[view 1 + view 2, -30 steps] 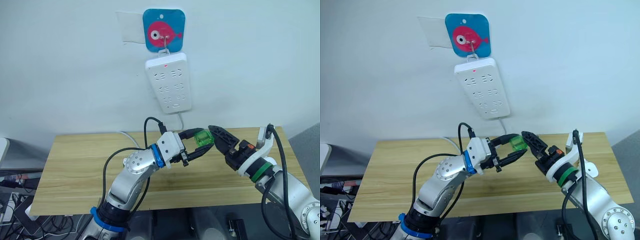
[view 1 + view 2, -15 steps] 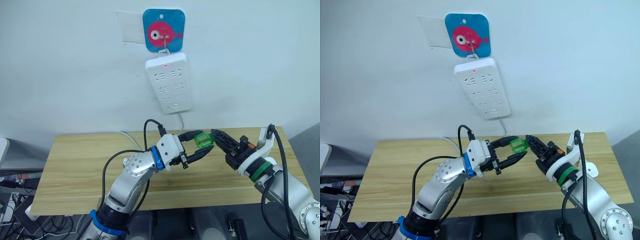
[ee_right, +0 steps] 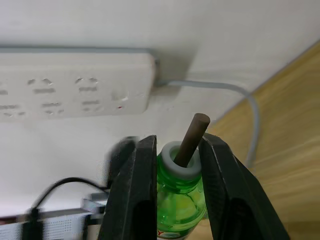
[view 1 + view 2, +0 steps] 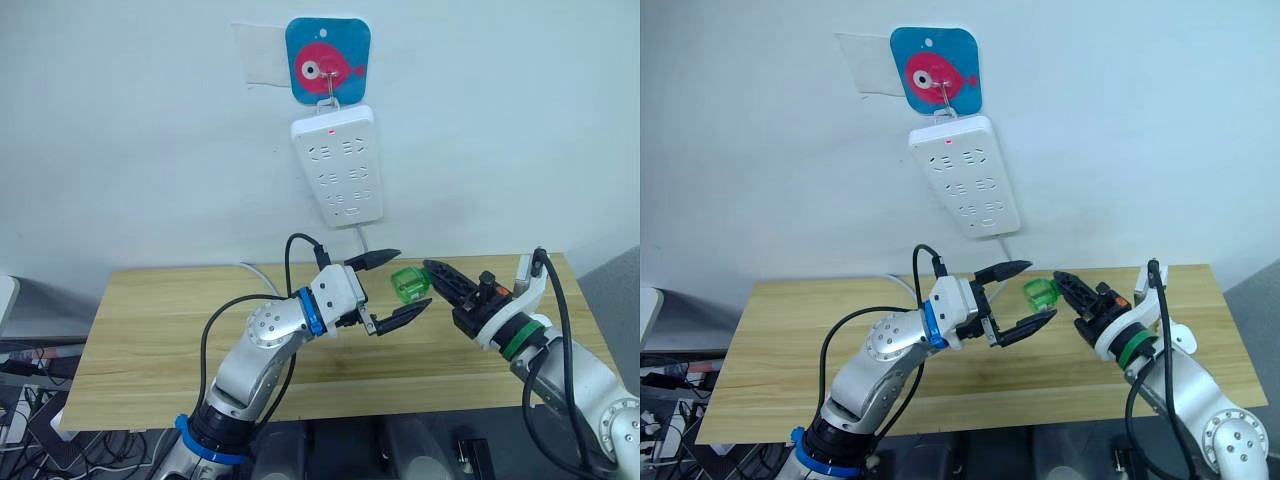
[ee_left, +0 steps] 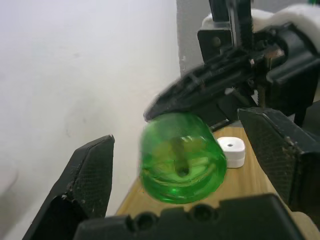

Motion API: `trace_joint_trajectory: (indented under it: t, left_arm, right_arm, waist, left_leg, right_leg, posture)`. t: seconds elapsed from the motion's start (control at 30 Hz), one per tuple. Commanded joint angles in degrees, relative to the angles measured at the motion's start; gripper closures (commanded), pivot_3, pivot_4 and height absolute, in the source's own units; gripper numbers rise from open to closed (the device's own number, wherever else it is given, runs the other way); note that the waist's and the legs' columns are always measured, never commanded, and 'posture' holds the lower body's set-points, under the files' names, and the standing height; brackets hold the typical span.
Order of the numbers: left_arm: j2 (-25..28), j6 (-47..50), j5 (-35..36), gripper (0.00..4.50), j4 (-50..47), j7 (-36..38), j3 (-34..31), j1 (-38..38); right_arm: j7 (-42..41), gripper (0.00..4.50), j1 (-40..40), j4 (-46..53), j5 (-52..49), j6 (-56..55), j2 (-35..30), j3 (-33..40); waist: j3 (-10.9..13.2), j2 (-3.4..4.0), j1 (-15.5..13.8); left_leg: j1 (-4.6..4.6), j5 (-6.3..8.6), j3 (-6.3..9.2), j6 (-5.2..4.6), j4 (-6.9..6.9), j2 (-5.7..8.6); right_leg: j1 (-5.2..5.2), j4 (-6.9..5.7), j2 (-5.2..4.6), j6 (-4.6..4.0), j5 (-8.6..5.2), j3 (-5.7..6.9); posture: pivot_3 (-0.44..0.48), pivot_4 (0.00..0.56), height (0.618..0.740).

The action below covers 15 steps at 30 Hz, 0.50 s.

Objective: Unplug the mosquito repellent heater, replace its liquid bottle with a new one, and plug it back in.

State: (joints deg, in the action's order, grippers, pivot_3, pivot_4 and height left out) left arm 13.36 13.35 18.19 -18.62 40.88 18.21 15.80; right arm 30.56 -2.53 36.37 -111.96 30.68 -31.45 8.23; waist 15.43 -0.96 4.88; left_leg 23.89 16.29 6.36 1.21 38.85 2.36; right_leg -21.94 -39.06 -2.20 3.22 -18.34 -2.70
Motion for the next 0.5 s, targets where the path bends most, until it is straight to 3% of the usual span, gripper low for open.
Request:
trace_joint_trajectory:
  t: [0.03,0.17,0.23,0.3,0.5]
  left_arm:
    - [2.99,0.44,2.20,0.02,-6.31,3.01,-0.80,-0.13]
    - [6.84,1.81,4.25,0.02,-6.67,5.95,-1.87,-1.61]
    - [7.11,4.28,6.11,0.02,-6.11,5.40,-2.79,-2.60]
    - [7.74,3.92,5.36,0.02,-5.29,6.24,-1.90,-3.71]
    - [6.82,-1.23,1.76,0.02,-0.07,7.73,0.75,-5.59]
  right_arm:
    - [-7.99,3.70,2.29,-7.73,6.35,6.33,-9.98,4.45]
    - [-17.50,3.70,6.02,-13.68,19.02,7.83,-13.99,3.63]
    - [-23.51,3.70,7.37,-14.98,30.95,6.55,-15.13,0.77]
    - [-28.36,3.70,7.55,-15.62,47.49,0.89,-15.83,-3.72]
    - [-34.75,3.70,6.91,-26.07,86.42,-22.67,-9.26,-17.24]
  waist:
    - [0.00,0.00,-0.03]
    - [-0.01,0.04,-0.09]
    - [-0.01,0.06,-0.06]
    - [-0.02,0.06,-0.08]
    - [-0.01,0.07,-0.19]
  left_leg:
    - [0.00,0.00,-0.04,0.00,0.01,0.03]
    - [-0.04,0.00,0.01,-0.01,-0.02,-0.06]
    - [-0.04,0.01,0.00,-0.02,-0.03,-0.07]
    - [-0.03,0.01,0.01,-0.02,-0.02,-0.06]
    - [-0.03,-0.08,-0.02,0.14,0.01,-0.01]
  right_leg:
    - [0.00,0.00,0.00,0.00,0.00,-0.02]
    - [0.01,-0.02,0.07,-0.01,-0.01,0.04]
    - [-0.02,-0.03,0.07,-0.01,-0.01,0.02]
    - [-0.03,-0.02,0.07,-0.01,-0.01,0.01]
    - [-0.07,-0.04,0.05,-0.01,0.00,0.01]
  posture:
    - [-0.118,0.271,0.740]
    - [-0.107,0.274,0.740]
    - [-0.107,0.274,0.740]
    - [-0.107,0.273,0.740]
    - [-0.114,0.280,0.740]
